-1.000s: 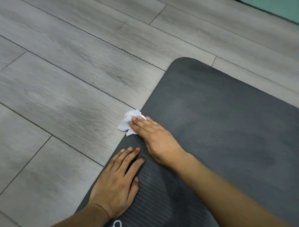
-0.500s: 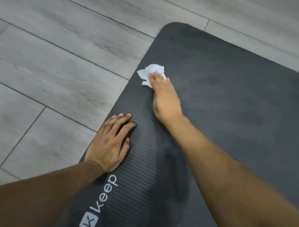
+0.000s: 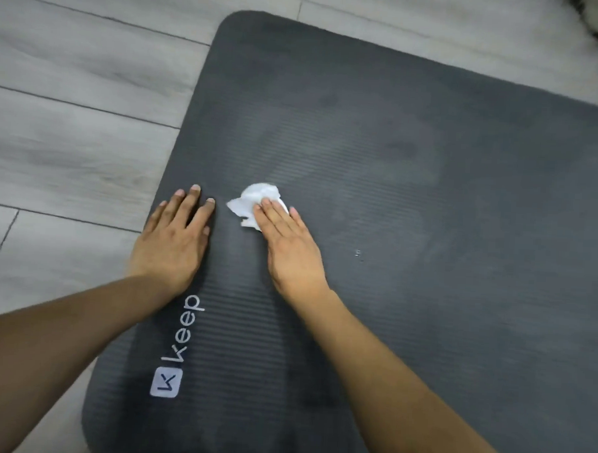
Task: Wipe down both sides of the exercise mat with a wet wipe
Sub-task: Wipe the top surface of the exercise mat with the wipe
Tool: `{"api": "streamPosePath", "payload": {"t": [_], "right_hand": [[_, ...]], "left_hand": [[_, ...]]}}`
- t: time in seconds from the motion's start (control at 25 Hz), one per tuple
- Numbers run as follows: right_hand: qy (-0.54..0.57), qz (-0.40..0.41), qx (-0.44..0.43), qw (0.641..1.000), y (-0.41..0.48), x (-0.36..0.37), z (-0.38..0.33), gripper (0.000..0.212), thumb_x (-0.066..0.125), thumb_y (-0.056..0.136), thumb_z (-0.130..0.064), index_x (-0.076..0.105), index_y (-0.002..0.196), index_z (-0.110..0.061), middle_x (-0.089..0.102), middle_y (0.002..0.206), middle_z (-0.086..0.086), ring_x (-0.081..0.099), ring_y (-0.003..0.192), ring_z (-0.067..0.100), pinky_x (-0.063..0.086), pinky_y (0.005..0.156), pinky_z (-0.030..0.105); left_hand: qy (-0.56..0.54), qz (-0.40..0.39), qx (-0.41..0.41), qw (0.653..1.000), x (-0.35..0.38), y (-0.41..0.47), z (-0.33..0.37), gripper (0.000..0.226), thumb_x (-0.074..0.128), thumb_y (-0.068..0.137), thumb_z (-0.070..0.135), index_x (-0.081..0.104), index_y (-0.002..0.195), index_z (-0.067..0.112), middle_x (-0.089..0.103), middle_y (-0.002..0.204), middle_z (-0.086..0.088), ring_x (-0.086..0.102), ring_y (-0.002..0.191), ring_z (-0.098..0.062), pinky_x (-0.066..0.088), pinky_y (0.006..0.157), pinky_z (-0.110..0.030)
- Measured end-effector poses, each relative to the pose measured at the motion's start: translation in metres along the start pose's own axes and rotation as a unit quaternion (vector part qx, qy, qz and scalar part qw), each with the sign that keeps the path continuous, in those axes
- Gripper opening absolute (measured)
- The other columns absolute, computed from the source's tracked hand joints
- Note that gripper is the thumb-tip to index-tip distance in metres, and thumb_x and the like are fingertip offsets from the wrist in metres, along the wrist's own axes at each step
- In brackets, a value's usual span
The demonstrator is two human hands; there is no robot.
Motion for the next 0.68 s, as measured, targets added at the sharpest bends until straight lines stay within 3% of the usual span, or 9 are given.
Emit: {"api": "streamPosePath", "payload": {"t": [0.12, 0.2, 0.28, 0.36, 0.48, 0.56, 0.6, 0.68], "right_hand": [[-0.022, 0.094, 0.201, 0.975, -0.103, -0.053, 0.117, 0.061, 0.030, 0.088, -0.003, 0.041, 0.147, -0.012, 0.037, 0.155, 0.005, 0.031, 0.144, 0.019, 0.019, 0.120, 0.044], [-0.027, 0.138, 0.374, 0.917, -0.172, -0.089, 0.181, 0.067, 0.033, 0.084, 0.007, 0.039, 0.148, -0.013, 0.037, 0.155, 0.005, 0.031, 0.144, 0.024, 0.021, 0.119, 0.049], [-0.025, 0.175, 0.436, 0.882, -0.190, -0.092, 0.192, 0.064, 0.034, 0.082, 0.010, 0.041, 0.144, -0.008, 0.041, 0.150, 0.009, 0.036, 0.139, 0.030, 0.028, 0.113, 0.054], [0.006, 0.187, 0.363, 0.913, -0.150, -0.071, 0.145, 0.059, 0.033, 0.084, 0.004, 0.046, 0.141, -0.003, 0.043, 0.149, 0.014, 0.039, 0.137, 0.032, 0.029, 0.113, 0.053], [0.020, 0.069, 0.082, 0.994, -0.096, -0.008, 0.001, 0.055, 0.031, 0.090, -0.007, 0.047, 0.142, -0.004, 0.041, 0.152, 0.011, 0.034, 0.143, 0.025, 0.024, 0.118, 0.043], [0.001, 0.001, -0.032, 1.000, -0.102, -0.001, -0.016, 0.055, 0.031, 0.091, -0.008, 0.045, 0.145, -0.008, 0.039, 0.153, 0.007, 0.031, 0.144, 0.019, 0.023, 0.119, 0.040], [-0.021, 0.025, -0.047, 0.998, -0.106, -0.018, 0.009, 0.055, 0.031, 0.091, -0.008, 0.046, 0.144, -0.010, 0.040, 0.153, 0.005, 0.033, 0.144, 0.017, 0.024, 0.118, 0.041], [-0.028, 0.098, 0.072, 0.992, -0.117, -0.061, 0.106, 0.053, 0.030, 0.093, -0.008, 0.050, 0.142, -0.014, 0.046, 0.149, 0.003, 0.039, 0.140, 0.017, 0.029, 0.115, 0.046]], "left_hand": [[0.014, -0.024, -0.012, 1.000, 0.004, 0.006, 0.003, 0.051, 0.042, 0.106, 0.022, 0.038, 0.156, 0.014, 0.024, 0.168, -0.013, 0.025, 0.153, -0.038, 0.022, 0.123, -0.052], [0.008, -0.054, -0.026, 0.998, 0.001, 0.008, 0.004, 0.052, 0.042, 0.105, 0.021, 0.036, 0.156, 0.013, 0.021, 0.169, -0.013, 0.023, 0.153, -0.040, 0.022, 0.122, -0.053], [0.009, -0.080, -0.034, 0.996, -0.002, 0.008, 0.007, 0.055, 0.042, 0.104, 0.022, 0.032, 0.157, 0.014, 0.016, 0.170, -0.013, 0.020, 0.153, -0.039, 0.021, 0.123, -0.053], [0.016, -0.116, -0.050, 0.992, -0.004, 0.006, 0.012, 0.060, 0.040, 0.104, 0.028, 0.024, 0.160, 0.015, 0.009, 0.171, -0.011, 0.015, 0.155, -0.037, 0.020, 0.123, -0.051], [0.036, -0.151, -0.085, 0.984, -0.004, -0.008, 0.020, 0.073, 0.039, 0.103, 0.043, 0.008, 0.163, 0.016, 0.001, 0.172, -0.010, 0.012, 0.156, -0.036, 0.019, 0.125, -0.050], [0.042, -0.129, -0.037, 0.990, -0.008, -0.018, 0.040, 0.075, 0.043, 0.100, 0.042, 0.013, 0.163, 0.014, 0.011, 0.170, -0.014, 0.022, 0.152, -0.040, 0.026, 0.121, -0.055], [0.038, -0.115, 0.014, 0.992, -0.006, -0.025, 0.061, 0.074, 0.045, 0.098, 0.043, 0.021, 0.162, 0.015, 0.018, 0.168, -0.015, 0.029, 0.149, -0.042, 0.030, 0.118, -0.059], [0.035, -0.135, 0.092, 0.986, 0.011, -0.040, 0.097, 0.078, 0.033, 0.092, 0.057, 0.023, 0.162, 0.025, 0.018, 0.170, -0.009, 0.027, 0.151, -0.041, 0.025, 0.119, -0.064]]}}
Point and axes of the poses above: each hand's wrist, its own y-axis towards the middle knuckle, its own x-axis out of the palm, z = x × y, the point moved 10 cm from there along y, towards the middle knuckle
